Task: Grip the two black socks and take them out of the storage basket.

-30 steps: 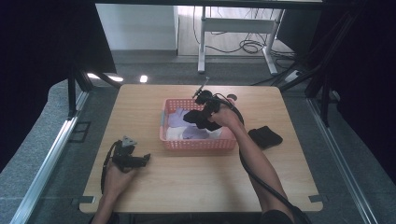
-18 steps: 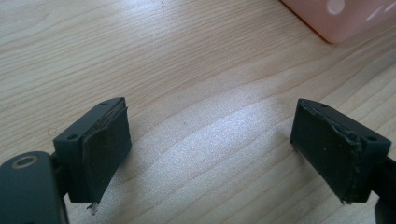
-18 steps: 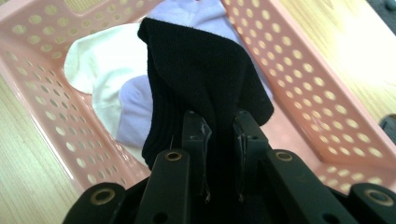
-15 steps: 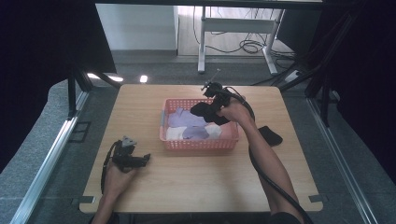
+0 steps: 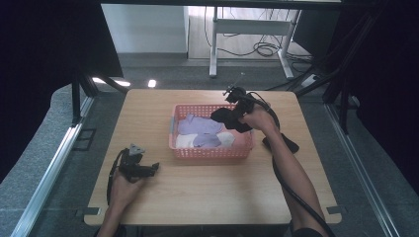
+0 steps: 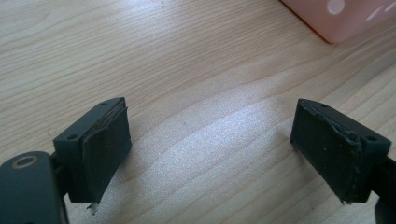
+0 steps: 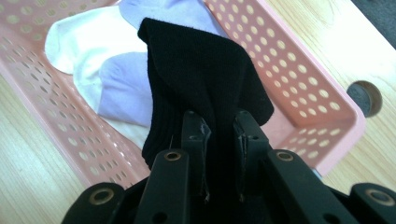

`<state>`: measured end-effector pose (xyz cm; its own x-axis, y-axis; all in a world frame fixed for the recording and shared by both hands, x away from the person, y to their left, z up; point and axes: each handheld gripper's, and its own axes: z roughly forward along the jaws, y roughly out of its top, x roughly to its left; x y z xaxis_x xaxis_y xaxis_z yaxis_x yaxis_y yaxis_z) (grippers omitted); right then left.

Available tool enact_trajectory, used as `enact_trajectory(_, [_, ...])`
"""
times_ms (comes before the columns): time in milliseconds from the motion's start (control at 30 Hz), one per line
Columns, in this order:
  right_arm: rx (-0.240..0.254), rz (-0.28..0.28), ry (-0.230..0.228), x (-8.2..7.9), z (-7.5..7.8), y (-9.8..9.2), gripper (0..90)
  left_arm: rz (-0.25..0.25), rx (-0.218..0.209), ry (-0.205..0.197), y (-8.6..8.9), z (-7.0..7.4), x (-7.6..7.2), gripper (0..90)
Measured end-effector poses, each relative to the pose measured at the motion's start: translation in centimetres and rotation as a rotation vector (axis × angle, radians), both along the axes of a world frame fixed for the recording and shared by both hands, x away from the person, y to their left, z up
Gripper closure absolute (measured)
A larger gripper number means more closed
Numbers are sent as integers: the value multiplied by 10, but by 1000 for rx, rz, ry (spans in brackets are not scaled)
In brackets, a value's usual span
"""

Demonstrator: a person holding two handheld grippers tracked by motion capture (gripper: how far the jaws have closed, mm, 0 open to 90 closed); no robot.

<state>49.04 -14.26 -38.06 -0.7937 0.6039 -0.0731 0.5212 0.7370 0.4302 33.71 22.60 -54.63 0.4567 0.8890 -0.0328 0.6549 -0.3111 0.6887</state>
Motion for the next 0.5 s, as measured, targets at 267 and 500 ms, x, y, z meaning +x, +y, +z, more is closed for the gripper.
enact_trajectory(267, [-1, -40, -4, -4, 2, -22, 767, 2, -2, 1, 0, 0, 0, 118])
enact_trajectory(500, [1, -90, 0, -7, -1, -51, 767, -1, 2, 3, 0, 0, 0, 118])
